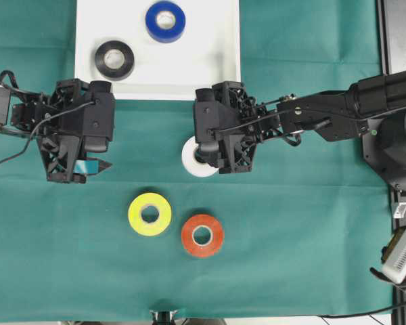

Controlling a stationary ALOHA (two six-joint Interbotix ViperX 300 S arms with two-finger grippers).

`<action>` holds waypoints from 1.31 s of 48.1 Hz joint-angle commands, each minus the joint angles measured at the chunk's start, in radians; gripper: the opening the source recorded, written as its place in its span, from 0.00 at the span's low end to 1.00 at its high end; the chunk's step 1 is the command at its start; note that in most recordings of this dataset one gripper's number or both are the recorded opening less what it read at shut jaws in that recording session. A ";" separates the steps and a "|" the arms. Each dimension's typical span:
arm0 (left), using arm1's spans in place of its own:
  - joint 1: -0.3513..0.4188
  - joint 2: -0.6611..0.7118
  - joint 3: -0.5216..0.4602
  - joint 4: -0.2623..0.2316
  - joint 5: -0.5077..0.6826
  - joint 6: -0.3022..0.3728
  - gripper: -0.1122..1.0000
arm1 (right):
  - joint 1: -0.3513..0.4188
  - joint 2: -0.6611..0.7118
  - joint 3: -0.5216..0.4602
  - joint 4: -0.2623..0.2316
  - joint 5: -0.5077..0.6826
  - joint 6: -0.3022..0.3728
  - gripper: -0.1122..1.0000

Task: Put the tape alternately from left to right into the white case.
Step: 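Lower the right gripper into the white roll's hole and close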

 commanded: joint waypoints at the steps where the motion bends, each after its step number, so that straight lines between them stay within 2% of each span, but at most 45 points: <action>1: -0.003 -0.014 -0.009 -0.002 -0.006 0.000 1.00 | -0.002 -0.011 -0.020 0.000 -0.005 0.000 0.85; 5: -0.003 -0.014 -0.009 -0.002 -0.006 0.000 1.00 | -0.002 -0.011 -0.023 -0.002 -0.005 0.000 0.83; 8: -0.003 -0.014 -0.009 -0.002 -0.006 0.002 1.00 | -0.002 -0.011 -0.026 0.000 -0.005 0.000 0.77; 17: -0.003 -0.014 -0.009 -0.003 -0.006 0.002 1.00 | 0.000 -0.011 -0.026 -0.002 -0.006 0.002 0.31; 22: -0.003 -0.014 -0.009 -0.002 -0.006 0.002 1.00 | 0.002 -0.011 -0.026 0.000 -0.009 0.002 0.13; 41: -0.003 -0.014 -0.009 -0.002 -0.006 0.002 1.00 | 0.006 -0.021 -0.032 0.000 -0.008 0.003 0.12; 63: -0.003 -0.014 -0.009 -0.002 -0.006 0.000 1.00 | 0.038 -0.153 -0.034 0.003 -0.003 0.003 0.12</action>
